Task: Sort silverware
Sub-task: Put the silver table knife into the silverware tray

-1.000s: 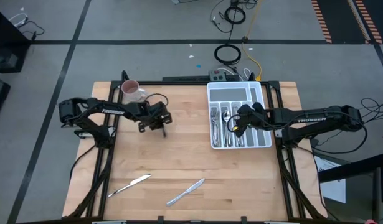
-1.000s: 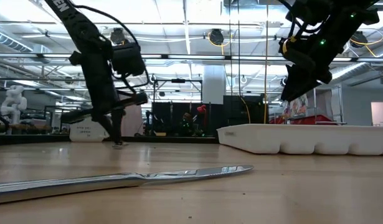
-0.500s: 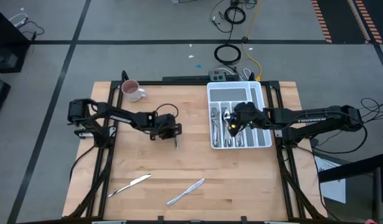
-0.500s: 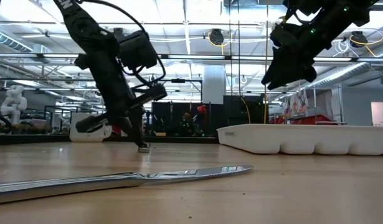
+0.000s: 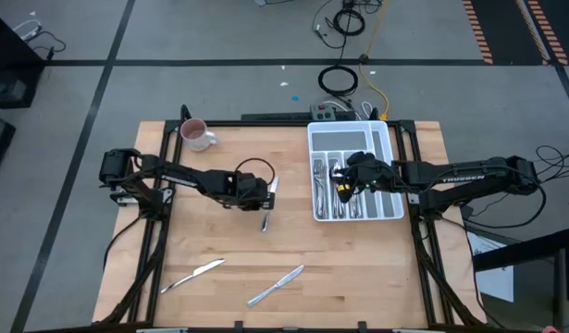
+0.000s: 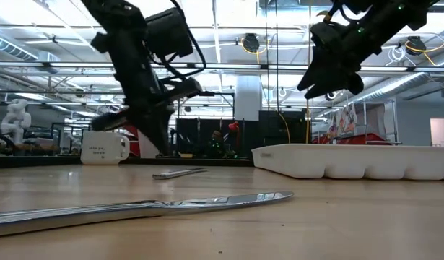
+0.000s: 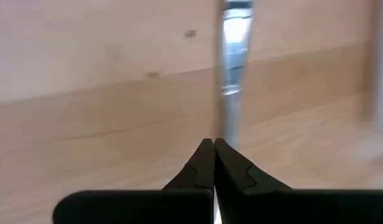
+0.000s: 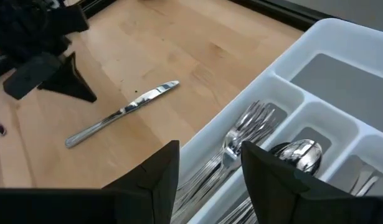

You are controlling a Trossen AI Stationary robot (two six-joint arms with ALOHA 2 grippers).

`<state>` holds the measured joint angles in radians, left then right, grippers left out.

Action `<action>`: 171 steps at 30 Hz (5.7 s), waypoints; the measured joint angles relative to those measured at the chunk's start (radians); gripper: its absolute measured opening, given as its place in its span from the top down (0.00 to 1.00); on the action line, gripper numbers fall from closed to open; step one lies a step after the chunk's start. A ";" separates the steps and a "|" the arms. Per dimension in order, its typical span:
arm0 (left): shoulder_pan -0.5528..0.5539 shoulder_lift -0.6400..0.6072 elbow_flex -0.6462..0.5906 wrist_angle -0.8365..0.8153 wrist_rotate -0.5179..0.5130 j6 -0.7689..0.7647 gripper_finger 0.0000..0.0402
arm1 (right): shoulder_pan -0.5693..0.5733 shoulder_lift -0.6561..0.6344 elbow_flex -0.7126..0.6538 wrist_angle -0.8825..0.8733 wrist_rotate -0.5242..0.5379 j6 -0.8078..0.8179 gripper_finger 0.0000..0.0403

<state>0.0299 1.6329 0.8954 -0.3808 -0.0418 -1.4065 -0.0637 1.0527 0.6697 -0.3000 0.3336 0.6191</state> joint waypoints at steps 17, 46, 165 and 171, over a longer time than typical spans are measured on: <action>-0.006 0.114 0.289 -0.253 0.040 0.298 0.66 | 0.020 0.000 0.000 -0.006 0.000 -0.060 0.48; 0.005 0.435 0.504 -0.442 0.092 0.427 0.52 | 0.020 0.001 0.000 -0.026 -0.048 -0.111 0.48; -0.070 -0.575 0.800 -1.190 -0.300 0.760 0.89 | 0.020 1.354 1.209 -0.577 -0.424 -1.221 0.87; -0.070 -0.575 0.800 -1.190 -0.299 0.767 0.89 | 0.033 1.349 1.208 -0.584 -0.402 -1.188 0.97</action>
<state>-0.0399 1.0580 1.6955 -1.5711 -0.3412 -0.6395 -0.0307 2.4020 1.8774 -0.8839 -0.0681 -0.5692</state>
